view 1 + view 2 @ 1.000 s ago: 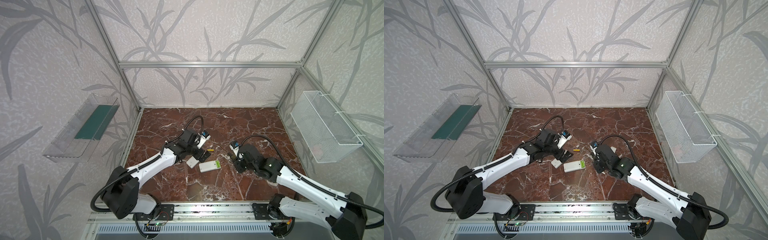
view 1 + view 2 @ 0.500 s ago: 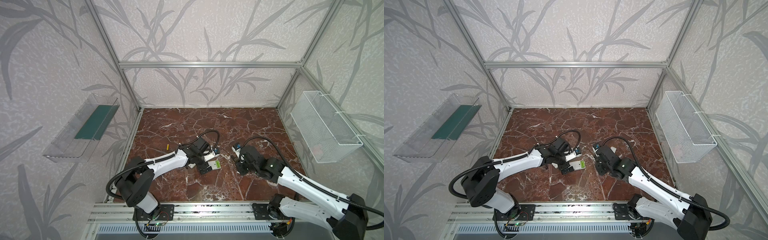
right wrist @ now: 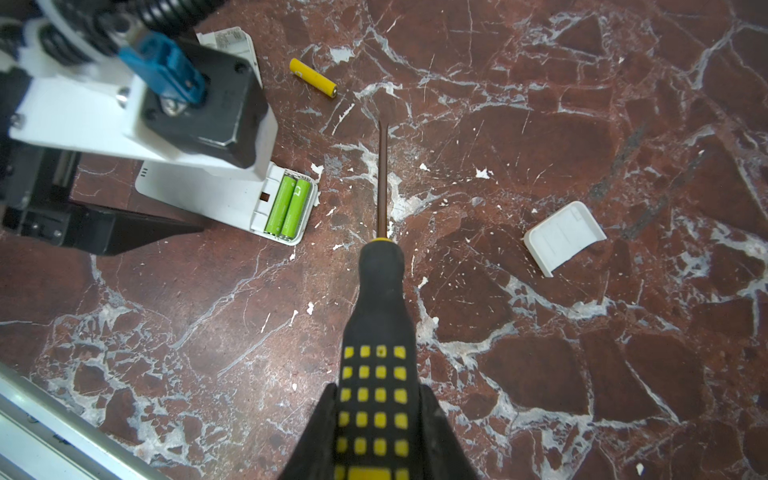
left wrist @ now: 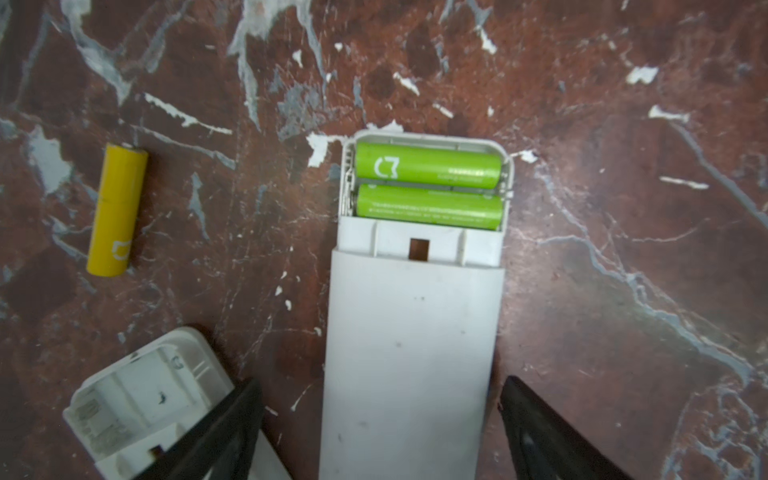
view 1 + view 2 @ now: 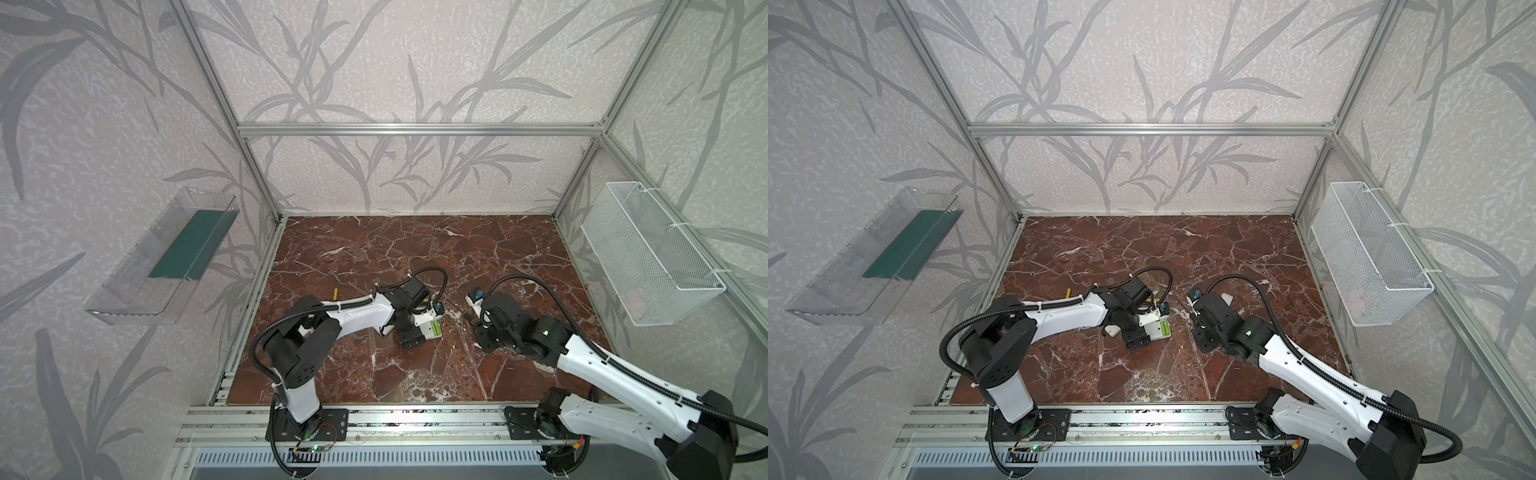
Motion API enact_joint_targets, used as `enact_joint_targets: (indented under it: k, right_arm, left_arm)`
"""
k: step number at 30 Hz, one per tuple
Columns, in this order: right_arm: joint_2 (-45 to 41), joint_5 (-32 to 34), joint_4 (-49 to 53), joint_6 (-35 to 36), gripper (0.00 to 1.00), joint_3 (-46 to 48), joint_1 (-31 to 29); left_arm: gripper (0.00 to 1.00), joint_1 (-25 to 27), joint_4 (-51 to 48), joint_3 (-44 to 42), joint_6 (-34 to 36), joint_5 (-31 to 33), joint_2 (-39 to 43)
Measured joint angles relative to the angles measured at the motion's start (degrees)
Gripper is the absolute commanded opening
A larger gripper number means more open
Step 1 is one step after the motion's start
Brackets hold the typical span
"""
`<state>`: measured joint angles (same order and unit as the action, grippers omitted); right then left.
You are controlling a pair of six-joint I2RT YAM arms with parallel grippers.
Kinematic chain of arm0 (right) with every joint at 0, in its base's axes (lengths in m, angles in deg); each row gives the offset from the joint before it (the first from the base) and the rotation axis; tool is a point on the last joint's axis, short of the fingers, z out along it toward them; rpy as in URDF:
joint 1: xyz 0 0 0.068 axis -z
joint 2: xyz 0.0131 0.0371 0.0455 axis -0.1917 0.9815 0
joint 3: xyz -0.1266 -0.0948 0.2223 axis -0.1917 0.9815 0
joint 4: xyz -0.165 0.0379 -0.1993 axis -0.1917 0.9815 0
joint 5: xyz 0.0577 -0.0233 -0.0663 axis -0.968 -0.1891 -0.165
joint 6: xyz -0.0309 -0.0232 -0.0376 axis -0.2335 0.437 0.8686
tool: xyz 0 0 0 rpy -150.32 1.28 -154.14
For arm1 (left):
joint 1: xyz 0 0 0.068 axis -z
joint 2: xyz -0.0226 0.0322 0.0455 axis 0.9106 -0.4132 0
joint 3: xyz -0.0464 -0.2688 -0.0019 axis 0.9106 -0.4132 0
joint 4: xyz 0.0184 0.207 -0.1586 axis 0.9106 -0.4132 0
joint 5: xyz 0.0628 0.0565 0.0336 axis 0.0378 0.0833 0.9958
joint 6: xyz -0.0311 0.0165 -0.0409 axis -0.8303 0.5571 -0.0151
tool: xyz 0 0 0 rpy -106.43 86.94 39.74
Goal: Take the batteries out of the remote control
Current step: 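Grasp the battery remote with the left gripper while the right brings the screwdriver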
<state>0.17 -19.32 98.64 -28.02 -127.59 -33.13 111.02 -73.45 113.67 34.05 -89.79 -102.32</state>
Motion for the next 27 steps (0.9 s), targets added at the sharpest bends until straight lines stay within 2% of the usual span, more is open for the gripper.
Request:
enact_joint_targets:
  k: [16, 23, 27]
  right_arm:
    - [-0.59, -3.52, 1.84, 0.02, 0.00, 0.00, -0.04]
    - [-1.14, -4.66, 3.98, -0.13, 0.00, 0.00, -1.51]
    - [-2.23, -4.96, 5.16, -1.11, 0.00, 0.00, -2.47]
  left_arm:
    - [0.58, 0.00, -7.15, 4.15, 2.99, 0.85, -2.97]
    - [0.49, 0.09, -7.30, 4.15, 3.67, 1.20, -2.97]
    - [0.49, 0.22, -7.32, 4.13, 3.67, 1.36, -2.97]
